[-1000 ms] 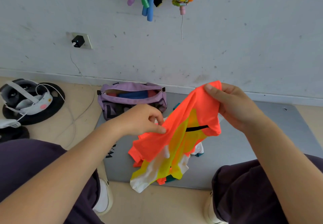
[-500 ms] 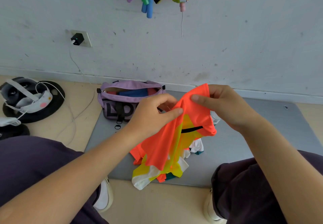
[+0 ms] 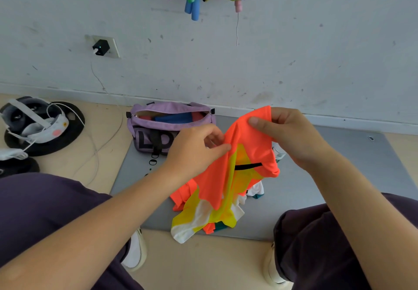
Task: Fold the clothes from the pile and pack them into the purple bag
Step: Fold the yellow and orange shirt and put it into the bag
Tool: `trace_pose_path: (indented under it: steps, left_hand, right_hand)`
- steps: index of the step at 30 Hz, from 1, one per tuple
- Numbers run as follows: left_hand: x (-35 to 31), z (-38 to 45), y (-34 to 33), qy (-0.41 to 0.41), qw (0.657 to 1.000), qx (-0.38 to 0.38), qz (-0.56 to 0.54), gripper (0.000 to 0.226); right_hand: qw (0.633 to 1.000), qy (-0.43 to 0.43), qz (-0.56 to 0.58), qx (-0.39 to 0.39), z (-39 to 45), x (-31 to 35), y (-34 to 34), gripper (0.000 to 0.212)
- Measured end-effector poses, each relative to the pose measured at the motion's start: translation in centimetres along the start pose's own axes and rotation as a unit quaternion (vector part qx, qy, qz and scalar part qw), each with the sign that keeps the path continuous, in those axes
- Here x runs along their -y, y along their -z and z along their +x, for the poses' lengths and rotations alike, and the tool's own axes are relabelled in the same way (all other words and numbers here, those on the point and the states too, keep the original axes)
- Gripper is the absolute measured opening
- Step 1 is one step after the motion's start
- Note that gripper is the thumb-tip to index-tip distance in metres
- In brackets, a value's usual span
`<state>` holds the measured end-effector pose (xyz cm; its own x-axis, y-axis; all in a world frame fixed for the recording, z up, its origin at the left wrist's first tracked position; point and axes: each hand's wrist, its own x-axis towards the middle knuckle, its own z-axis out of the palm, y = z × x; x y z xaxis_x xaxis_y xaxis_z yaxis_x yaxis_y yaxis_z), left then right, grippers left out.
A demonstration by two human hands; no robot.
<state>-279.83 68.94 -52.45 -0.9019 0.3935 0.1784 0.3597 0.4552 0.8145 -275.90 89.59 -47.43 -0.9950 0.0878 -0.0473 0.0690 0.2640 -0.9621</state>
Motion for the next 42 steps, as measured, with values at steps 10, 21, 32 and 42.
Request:
trace_pose_path:
  steps: [10, 21, 32, 42]
  left_hand:
    - [2.1, 0.7, -0.2, 0.073, 0.995, 0.064, -0.019, 0.018]
    - [2.6, 1.0, -0.8, 0.085, 0.991, 0.069, -0.078, 0.008]
    - [1.9, 2.3, 3.7, 0.109, 0.979, 0.052, -0.163, 0.021]
    - [1.1, 1.9, 5.9, -0.034, 0.998, 0.004, -0.050, 0.014]
  right_hand:
    - [0.999, -0.013, 0.016, -0.026, 0.0, 0.1, 0.4, 0.016]
    - [0.999, -0.016, 0.018, -0.025, 0.0, 0.0, 0.5, 0.016]
    - [0.996, -0.040, 0.002, -0.080, 0.4, -0.4, 1.4, 0.017]
    - [0.993, -0.025, -0.105, -0.045, 0.8, -0.9, 1.5, 0.033]
